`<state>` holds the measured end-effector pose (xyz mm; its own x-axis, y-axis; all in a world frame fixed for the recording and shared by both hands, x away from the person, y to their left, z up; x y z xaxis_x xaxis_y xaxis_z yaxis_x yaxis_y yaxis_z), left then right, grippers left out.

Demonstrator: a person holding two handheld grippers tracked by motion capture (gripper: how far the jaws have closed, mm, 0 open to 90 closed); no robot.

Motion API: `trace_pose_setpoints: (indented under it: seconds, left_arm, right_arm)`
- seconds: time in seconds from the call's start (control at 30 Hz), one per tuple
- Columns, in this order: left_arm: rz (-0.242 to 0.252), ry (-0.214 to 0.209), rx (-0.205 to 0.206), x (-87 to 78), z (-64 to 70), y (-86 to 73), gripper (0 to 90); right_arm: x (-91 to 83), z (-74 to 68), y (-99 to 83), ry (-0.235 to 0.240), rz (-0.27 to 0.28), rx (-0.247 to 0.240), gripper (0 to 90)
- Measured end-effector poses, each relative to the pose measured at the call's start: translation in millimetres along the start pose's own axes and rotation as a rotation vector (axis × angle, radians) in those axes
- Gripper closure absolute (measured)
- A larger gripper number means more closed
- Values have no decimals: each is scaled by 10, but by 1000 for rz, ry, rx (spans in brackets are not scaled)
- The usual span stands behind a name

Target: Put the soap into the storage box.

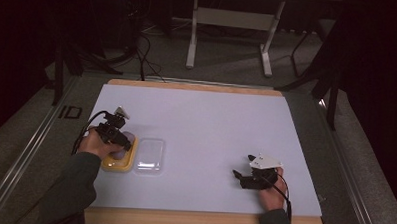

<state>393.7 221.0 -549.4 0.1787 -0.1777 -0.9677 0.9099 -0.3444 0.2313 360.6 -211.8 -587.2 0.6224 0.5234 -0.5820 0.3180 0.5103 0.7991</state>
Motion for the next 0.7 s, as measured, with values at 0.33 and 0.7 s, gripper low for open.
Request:
trace_pose_setpoints:
  seconds: [0.33, 0.7]
  left_arm:
    - [-10, 18, 1, 30, 18, -57, 498]
    - [-16, 28, -18, 96, -4, -106, 497]
  right_arm:
    - [1, -3, 0, 0, -1, -1, 192]
    - [2, -5, 0, -1, -1, -2, 192]
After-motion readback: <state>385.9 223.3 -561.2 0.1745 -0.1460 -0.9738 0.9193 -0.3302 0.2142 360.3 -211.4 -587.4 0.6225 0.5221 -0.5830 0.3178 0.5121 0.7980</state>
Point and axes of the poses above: each handheld gripper's, and its own axes: x roughly forward along the jaws, y roughly out of its top, z roughly to its right, the point moved 8 cm from there along x, roughly forward along the jaws, and after that the axes turned 2 degrees about z, right-handed, at the moved point
